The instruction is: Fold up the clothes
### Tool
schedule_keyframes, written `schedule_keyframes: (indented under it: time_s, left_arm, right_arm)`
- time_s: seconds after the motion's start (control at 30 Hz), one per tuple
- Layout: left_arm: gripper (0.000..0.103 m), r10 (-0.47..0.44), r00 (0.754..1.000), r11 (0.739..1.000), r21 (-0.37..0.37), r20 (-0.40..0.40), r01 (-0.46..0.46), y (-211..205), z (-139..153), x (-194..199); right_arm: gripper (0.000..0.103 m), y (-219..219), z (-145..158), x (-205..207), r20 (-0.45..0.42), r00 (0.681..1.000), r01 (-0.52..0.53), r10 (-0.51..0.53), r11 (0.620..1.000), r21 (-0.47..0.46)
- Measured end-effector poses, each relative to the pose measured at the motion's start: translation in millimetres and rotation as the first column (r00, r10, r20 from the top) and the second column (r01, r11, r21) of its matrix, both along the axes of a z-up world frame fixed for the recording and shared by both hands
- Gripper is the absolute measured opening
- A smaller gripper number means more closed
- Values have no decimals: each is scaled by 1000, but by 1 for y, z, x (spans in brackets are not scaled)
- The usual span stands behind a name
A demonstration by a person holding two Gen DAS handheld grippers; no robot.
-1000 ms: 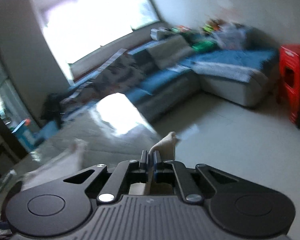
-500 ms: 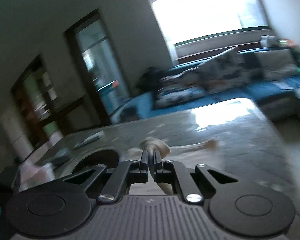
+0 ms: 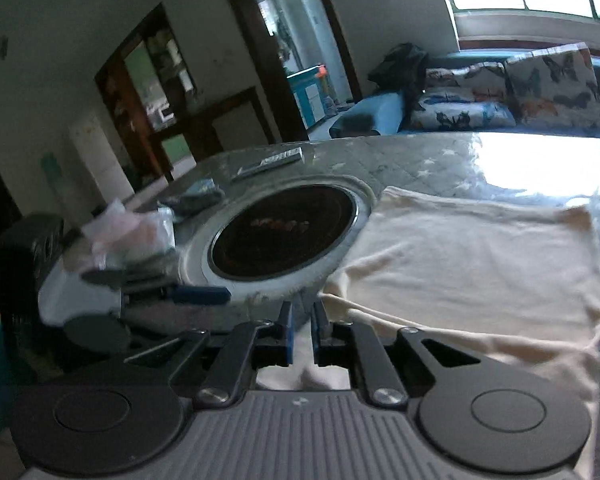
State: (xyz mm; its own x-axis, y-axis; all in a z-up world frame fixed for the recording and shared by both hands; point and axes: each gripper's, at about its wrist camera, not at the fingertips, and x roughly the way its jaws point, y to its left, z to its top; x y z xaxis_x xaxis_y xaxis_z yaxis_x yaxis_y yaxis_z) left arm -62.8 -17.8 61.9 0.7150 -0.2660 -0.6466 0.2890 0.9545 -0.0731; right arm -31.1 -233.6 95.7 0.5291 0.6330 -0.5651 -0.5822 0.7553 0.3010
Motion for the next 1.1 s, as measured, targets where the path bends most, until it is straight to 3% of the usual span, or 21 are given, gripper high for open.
schedule_keyframes:
  time_s: [0.1,0.27,0.33,0.47,0.57,0.6,0.67,0.77,1.1]
  left_arm:
    - [62,-32,999,999,-24,-2,32,-7,2,2]
    - [40,-126,992,991,-48,-12,125,-37,2,7]
    - [40,-154,988,988,-32,-30,153,-50,-2,10]
    - [42,-142,987,989,24,-72,144,-65,-14,18]
    - [40,-143,985,988,37,-95,147,-69,-18,21]
    - [36,-143,985,988,39,-99,148,-70,-19,22]
    - [16,-142,984,988,40,-107,147,-71,-19,23]
    - [3,-124,986,991,39,-109,129,-71,-17,25]
    - [2,-137,988,990,48,75,134,-80,51,29]
  right_arm:
    - [11,-21,1,-9,19,999,50,-49,997,-60]
    - [18,-64,-8,-21,32,984,181,-178,972,-153]
    - [20,-79,-12,-29,53,974,228,-222,954,-197]
    - [35,-103,-18,-45,81,955,297,-285,923,-246]
    - [38,-118,-25,-49,81,947,322,-312,906,-275]
    - [39,-121,-28,-50,81,945,327,-317,903,-279]
    - [40,-125,-33,-51,82,942,334,-325,898,-287]
    - [41,-125,-37,-53,82,941,339,-329,897,-284]
    - [48,-117,-46,-54,128,943,332,-307,892,-306]
